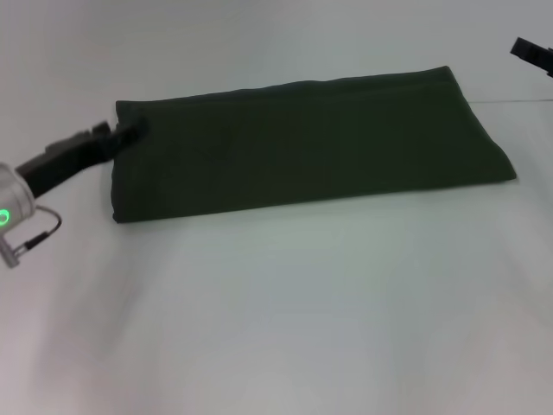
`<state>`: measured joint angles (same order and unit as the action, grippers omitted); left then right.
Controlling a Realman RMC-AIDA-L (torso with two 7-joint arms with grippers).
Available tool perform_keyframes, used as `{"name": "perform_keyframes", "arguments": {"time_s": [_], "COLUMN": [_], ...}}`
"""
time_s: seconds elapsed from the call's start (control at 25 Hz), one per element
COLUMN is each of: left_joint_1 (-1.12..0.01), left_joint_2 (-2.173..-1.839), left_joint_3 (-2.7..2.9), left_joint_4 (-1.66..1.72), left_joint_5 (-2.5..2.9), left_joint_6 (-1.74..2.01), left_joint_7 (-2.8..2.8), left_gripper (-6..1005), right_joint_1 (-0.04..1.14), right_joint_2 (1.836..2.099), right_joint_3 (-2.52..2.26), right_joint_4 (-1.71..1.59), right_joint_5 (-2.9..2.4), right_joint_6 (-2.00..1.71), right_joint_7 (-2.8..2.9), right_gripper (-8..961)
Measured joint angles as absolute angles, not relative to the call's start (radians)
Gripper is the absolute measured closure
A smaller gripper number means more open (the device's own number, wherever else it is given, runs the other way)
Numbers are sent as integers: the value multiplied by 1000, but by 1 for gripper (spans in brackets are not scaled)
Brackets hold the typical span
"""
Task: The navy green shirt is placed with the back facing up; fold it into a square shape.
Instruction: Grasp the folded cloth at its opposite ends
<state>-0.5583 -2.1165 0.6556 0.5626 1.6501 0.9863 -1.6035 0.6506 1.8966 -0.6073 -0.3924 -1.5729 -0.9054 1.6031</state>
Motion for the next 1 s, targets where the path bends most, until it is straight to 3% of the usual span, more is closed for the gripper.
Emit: {"name": "perform_keyframes", "arguments": {"time_s": [0.44, 1.0], "left_joint_1": [-564, -598], "left_joint_2": [-2112, -2106], "left_joint_3": [645, 629], "left_joint_4": [624, 549], "left_joint_5": [1989, 2043], "left_joint_6": [916, 850], "left_joint_7": [-1977, -2003], "left_gripper": [198, 204], "right_joint_1": [622, 634], "right_joint_2": [1889, 1888], "right_joint_3": [-655, -656], "right_joint_4": [-424, -425], "right_joint_5": [-1640, -1677], "right_joint_6": [-916, -917], "right_joint_7": [1659, 1661], "right_gripper": [223, 224]}}
